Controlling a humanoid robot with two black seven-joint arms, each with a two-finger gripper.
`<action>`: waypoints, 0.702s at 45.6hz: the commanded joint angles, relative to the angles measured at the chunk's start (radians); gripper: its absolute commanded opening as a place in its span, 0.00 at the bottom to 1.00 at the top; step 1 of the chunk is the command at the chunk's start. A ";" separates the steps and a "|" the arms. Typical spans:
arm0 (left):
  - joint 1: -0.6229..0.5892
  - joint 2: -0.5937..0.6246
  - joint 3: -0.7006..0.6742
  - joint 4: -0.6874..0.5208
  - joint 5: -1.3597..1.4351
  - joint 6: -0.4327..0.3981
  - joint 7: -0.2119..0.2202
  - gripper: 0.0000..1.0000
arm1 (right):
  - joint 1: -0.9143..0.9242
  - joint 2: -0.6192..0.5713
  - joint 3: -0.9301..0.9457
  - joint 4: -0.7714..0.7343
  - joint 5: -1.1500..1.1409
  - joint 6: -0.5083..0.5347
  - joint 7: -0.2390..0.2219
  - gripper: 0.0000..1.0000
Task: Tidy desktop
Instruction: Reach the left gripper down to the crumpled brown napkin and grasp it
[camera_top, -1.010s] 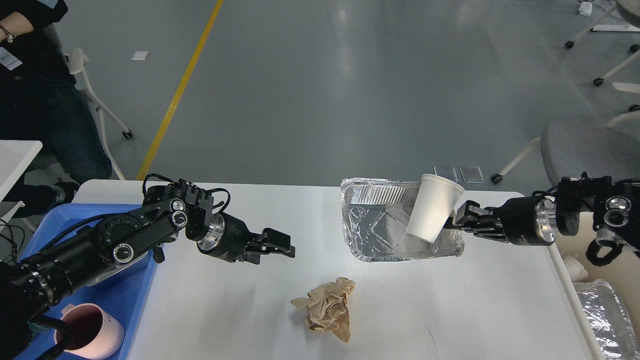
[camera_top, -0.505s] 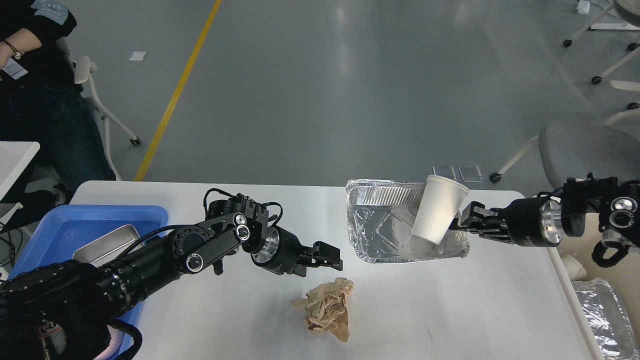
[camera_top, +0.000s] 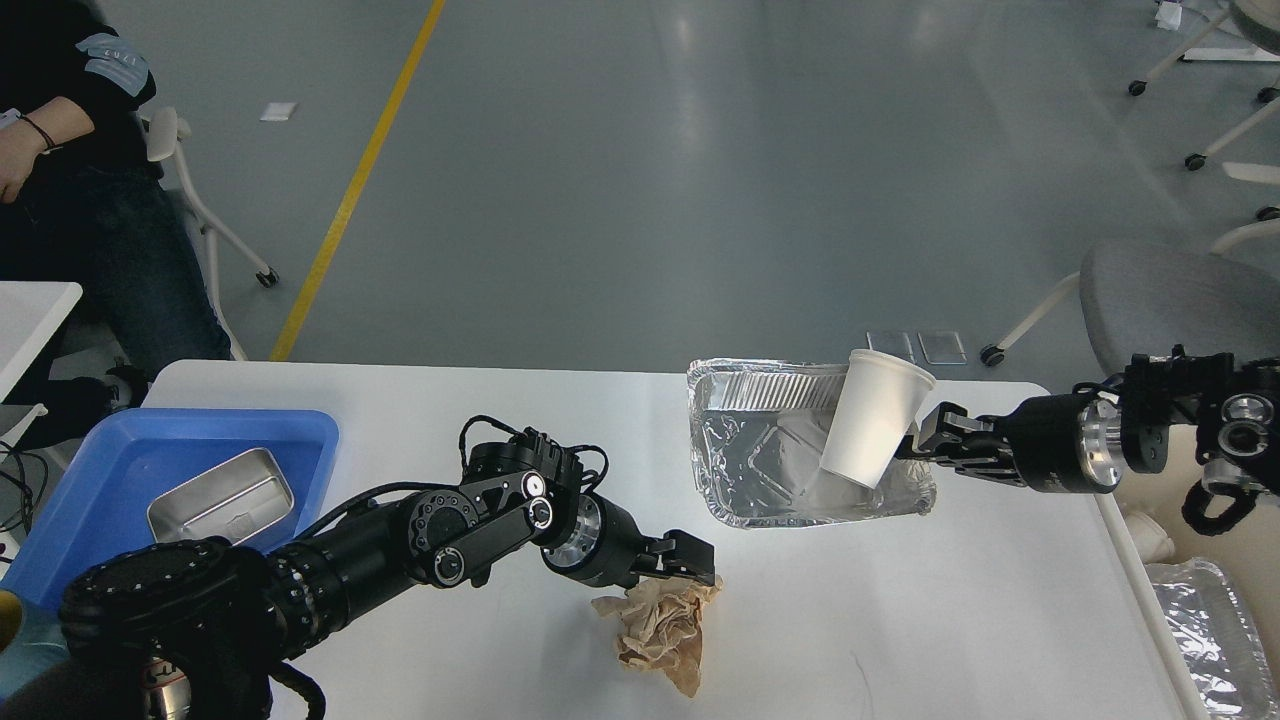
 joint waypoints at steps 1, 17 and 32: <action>-0.001 -0.015 0.025 0.001 -0.001 0.017 0.001 0.97 | 0.001 0.000 0.002 0.003 -0.001 0.000 0.000 0.00; -0.009 -0.025 0.115 -0.004 0.006 0.026 -0.003 0.23 | -0.001 -0.008 0.006 0.003 -0.001 0.000 0.001 0.00; -0.041 -0.033 0.126 -0.019 0.006 0.011 0.008 0.00 | -0.002 -0.008 0.006 0.003 0.000 0.000 0.001 0.00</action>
